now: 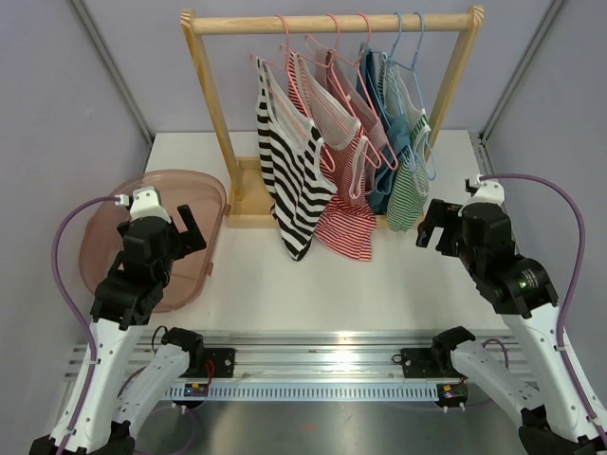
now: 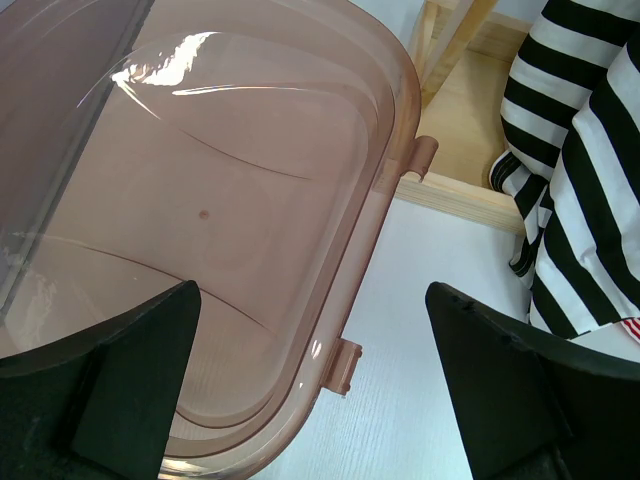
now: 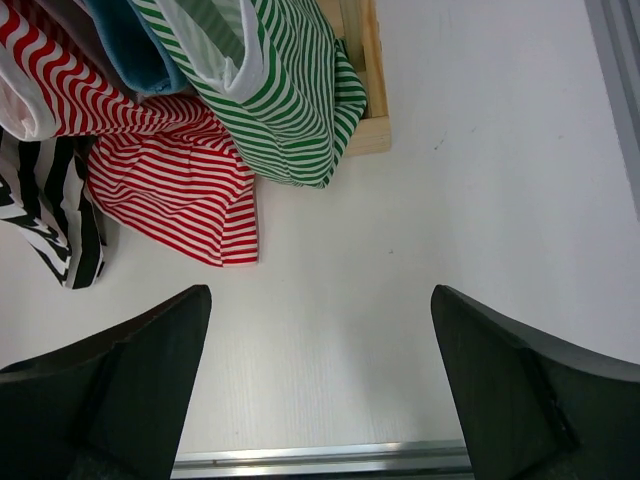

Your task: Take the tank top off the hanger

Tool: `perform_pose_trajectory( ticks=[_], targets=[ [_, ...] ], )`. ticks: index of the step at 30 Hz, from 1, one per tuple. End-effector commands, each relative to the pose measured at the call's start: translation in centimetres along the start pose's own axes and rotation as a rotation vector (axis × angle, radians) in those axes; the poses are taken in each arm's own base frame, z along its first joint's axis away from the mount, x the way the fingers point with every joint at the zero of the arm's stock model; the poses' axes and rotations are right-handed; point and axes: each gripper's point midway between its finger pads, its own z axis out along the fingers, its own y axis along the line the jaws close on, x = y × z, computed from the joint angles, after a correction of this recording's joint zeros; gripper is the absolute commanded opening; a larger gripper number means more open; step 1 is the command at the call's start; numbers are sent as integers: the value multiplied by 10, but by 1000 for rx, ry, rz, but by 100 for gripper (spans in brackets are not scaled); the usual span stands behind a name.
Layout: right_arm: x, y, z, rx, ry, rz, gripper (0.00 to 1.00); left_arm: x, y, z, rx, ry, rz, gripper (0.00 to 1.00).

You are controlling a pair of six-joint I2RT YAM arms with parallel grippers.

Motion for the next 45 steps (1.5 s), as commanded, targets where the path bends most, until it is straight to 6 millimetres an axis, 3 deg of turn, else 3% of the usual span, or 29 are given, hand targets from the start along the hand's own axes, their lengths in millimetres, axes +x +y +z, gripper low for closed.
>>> perform_pose_trajectory(
  ticks=[1,3,6,9,11,12,14,15,17,18,19,21,22,27,28,31,32,33,35,36,40,41,45],
  targets=[
    [-10,4,-4,-17,-33,9,100,-15,-4,0,15,-56,-26,99],
    [-15,12,-8,-62,-45,23,100,-15,-6,-1,24,-54,-27,99],
    [-31,42,-19,-223,-77,55,99,-15,-7,0,32,-51,-27,99],
    [-59,75,-36,-388,-123,99,100,-13,-7,-1,38,-52,-27,99],
    [-66,91,-34,-444,-97,103,100,-12,-7,-2,40,-55,-29,99],
    [-79,106,-46,-524,-105,103,100,-13,-7,-3,41,-57,-30,99],
    [-87,125,-44,-591,-77,101,99,-13,-7,-3,44,-61,-31,99],
    [-101,139,-57,-670,-89,105,99,-13,-7,-3,44,-61,-31,99],
    [-109,157,-52,-726,-54,100,99,-13,-7,-3,46,-63,-32,99],
    [-123,165,-63,-780,-73,91,99,-13,-8,-3,49,-62,-32,99],
    [-126,173,-54,-789,-50,83,98,-12,-9,-4,58,-60,-31,99],
    [-145,181,-60,-813,-79,73,93,-12,-10,-4,65,-60,-31,99],
    [-147,188,-47,-807,-55,70,91,-11,-11,-4,67,-57,-29,99],
    [-181,208,-45,-814,-120,31,87,-10,-10,-4,69,-58,-28,99],
    [-181,216,-33,-813,-100,26,85,-10,-11,-4,70,-58,-28,99],
    [-191,236,-28,-846,-100,-3,84,-9,-12,-3,76,-55,-26,99],
    [-203,240,-33,-852,-135,-18,84,-9,-12,-4,76,-56,-28,99],
    [-200,247,-15,-833,-107,-25,83,-9,-12,-3,74,-55,-27,99],
    [-210,258,-15,-831,-135,-57,82,-9,-11,-3,71,-55,-27,99],
    [-204,266,4,-818,-109,-69,82,-9,-11,-2,70,-55,-28,99],
    [-215,282,34,-783,-155,-105,79,-8,-12,-1,71,-52,-27,99],
    [-209,288,51,-765,-139,-116,79,-7,-12,-1,72,-50,-25,99],
    [-211,303,70,-769,-173,-180,79,-7,-14,1,81,-51,-26,99]
  ],
)
